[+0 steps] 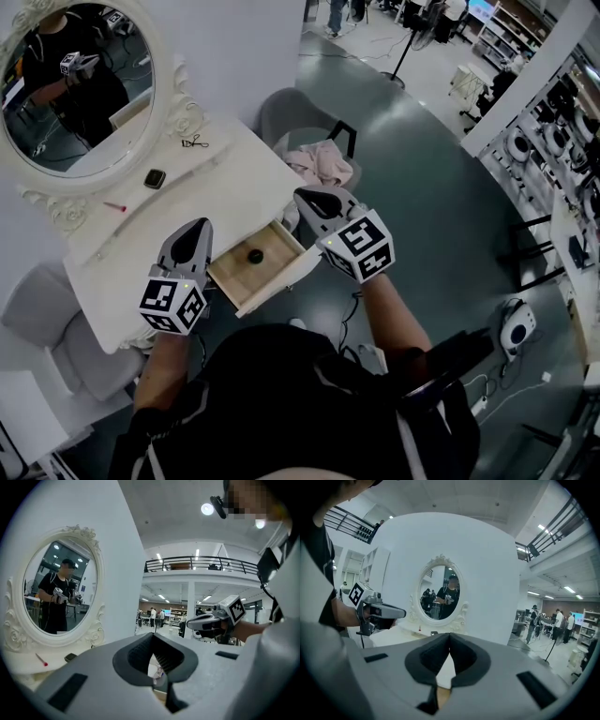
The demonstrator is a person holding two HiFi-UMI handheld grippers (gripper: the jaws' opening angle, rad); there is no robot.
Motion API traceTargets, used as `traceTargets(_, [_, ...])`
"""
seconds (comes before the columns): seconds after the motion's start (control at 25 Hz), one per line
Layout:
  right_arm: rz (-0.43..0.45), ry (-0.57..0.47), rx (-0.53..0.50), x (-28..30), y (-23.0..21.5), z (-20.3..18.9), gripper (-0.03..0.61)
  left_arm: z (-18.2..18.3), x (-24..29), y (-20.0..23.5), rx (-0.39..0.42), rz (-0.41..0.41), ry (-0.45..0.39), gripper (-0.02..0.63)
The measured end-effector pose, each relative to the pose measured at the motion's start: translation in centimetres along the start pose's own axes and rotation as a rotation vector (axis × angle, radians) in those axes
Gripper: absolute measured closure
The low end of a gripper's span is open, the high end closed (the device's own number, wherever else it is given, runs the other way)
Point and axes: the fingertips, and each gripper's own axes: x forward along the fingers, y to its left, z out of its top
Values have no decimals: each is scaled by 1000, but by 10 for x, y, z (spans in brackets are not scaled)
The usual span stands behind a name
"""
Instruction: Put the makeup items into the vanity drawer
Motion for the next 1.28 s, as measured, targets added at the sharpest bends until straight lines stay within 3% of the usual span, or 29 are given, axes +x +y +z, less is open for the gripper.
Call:
traceTargets(0.2, [-43, -63, 0, -14, -2, 22, 574, 8, -5, 2, -71, 7, -1, 611])
traceTargets(0.36, [-64, -81, -23, -19, -6, 31, 574, 22, -7, 0, -33, 6, -35, 611])
traceTargets(0.56, [-87, -88, 20, -21, -14, 30, 574, 26, -7, -6, -1, -5, -61, 611])
traceTargets(0.8, [-99, -91, 45, -22, -20, 29, 574, 33, -10, -8, -72, 1, -87, 611])
traceTargets(1.0, [-104, -102, 50, -22, -21, 27, 574, 36, -11, -15, 15, -10, -95, 611])
traceTargets(1.28, [-95, -109, 55, -21, -21, 32, 574, 30, -8, -10, 4, -17, -69, 611])
